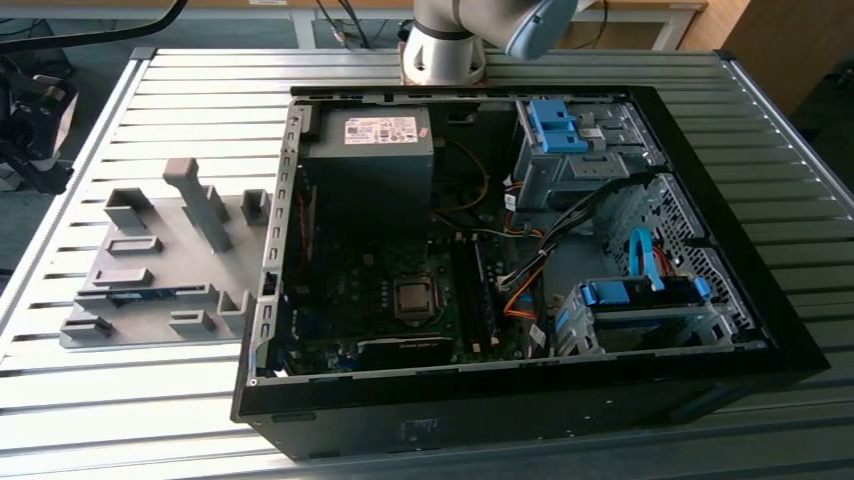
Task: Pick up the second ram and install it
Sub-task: 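Pick up the second ram and move it above second insertion slot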
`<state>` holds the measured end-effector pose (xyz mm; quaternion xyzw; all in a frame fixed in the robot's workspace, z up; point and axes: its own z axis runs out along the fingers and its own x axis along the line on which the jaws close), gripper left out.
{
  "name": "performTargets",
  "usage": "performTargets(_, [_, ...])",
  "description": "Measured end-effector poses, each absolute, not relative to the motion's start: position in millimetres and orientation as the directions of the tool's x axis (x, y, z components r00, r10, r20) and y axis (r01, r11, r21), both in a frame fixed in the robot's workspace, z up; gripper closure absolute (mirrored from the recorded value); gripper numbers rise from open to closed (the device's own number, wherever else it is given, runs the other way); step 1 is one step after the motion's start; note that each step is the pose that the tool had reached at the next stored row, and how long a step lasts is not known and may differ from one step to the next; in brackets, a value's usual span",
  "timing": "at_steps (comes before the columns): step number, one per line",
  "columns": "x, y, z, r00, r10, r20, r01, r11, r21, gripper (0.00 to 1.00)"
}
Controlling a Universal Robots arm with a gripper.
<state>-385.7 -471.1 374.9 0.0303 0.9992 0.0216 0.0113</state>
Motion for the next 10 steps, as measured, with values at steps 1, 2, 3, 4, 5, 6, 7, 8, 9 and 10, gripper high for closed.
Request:
performTargets(1, [-385.7, -471.1, 374.9, -0.999, 0.047, -0.021, 0.046, 0.998, 0.044, 0.89])
performTargets(2, [-385.7, -471.1, 374.9, -0.999, 0.03, -0.021, 0.029, 0.999, 0.044, 0.89])
performTargets(3, [-385.7, -471.1, 374.9, -1.0, 0.011, -0.021, 0.01, 0.999, 0.044, 0.89])
performTargets(4, [-385.7, -471.1, 374.9, -1.0, -0.008, -0.021, -0.008, 0.999, 0.044, 0.89])
performTargets(5, [-385.8, -471.1, 374.9, -0.999, -0.025, -0.021, -0.026, 0.999, 0.044, 0.89])
performTargets(6, [-385.7, -471.1, 374.8, -0.999, -0.045, -0.021, -0.046, 0.998, 0.044, 0.89])
performTargets(7, [-385.8, -471.1, 374.8, -0.998, -0.062, -0.021, -0.063, 0.997, 0.044, 0.89])
performTargets(8, [-385.7, -471.1, 374.8, -0.997, -0.073, -0.021, -0.074, 0.996, 0.044, 0.89])
performTargets(9, [-385.7, -471.1, 374.8, -0.997, -0.074, -0.021, -0.075, 0.996, 0.044, 0.89])
performTargets(10, [-385.7, -471.1, 374.8, -0.997, -0.074, -0.021, -0.075, 0.996, 0.044, 0.89])
